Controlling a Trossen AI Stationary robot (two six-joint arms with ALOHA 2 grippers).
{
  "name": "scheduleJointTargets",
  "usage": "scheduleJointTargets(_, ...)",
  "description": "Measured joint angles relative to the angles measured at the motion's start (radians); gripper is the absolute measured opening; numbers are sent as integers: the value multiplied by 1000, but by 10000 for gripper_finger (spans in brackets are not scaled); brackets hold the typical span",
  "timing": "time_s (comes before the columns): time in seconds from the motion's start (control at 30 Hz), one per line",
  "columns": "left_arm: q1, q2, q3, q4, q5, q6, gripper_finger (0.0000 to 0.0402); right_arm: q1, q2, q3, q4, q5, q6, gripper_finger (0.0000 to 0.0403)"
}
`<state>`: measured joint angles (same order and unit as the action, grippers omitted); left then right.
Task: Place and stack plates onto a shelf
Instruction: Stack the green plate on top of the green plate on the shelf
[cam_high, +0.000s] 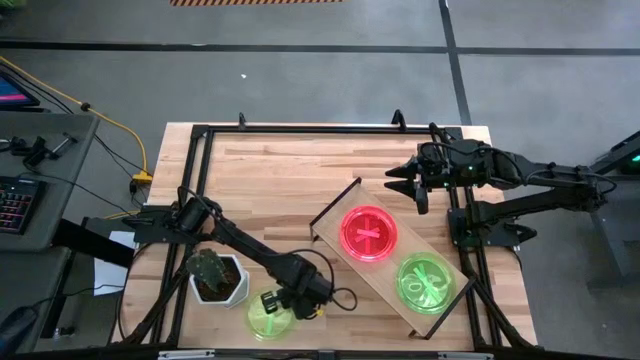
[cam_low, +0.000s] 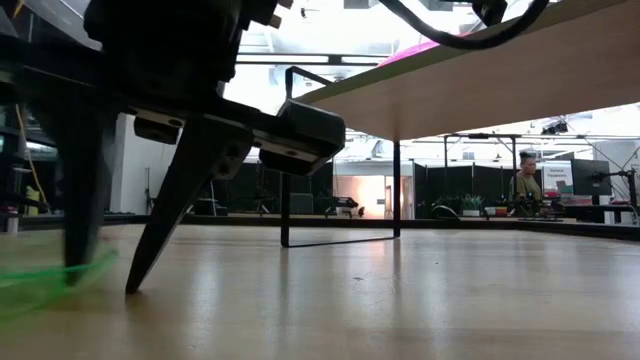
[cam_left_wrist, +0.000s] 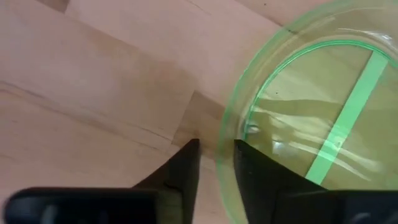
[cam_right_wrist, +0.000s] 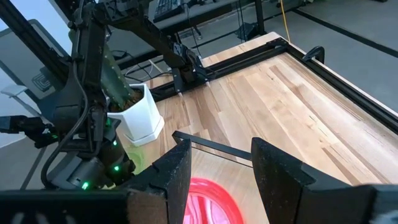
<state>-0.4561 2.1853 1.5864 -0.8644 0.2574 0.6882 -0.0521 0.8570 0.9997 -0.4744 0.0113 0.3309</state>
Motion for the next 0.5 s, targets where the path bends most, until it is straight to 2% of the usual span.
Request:
scheduleJointTargets(0.13,2,1,0,3,-4,-19,27,0,0,0,0,0,0,151)
scheduleJointTargets(0.2,8,1,0,2,1,-40,8,0,0,0,0,0,0,151)
scheduleJointTargets(0.37,32,-6,7,-21,5,-111,3,0,0,0,0,8,0,151)
scheduleJointTargets(0.5,69,-59,5,-41,-3,-166,1,0,0,0,0,14,1,151)
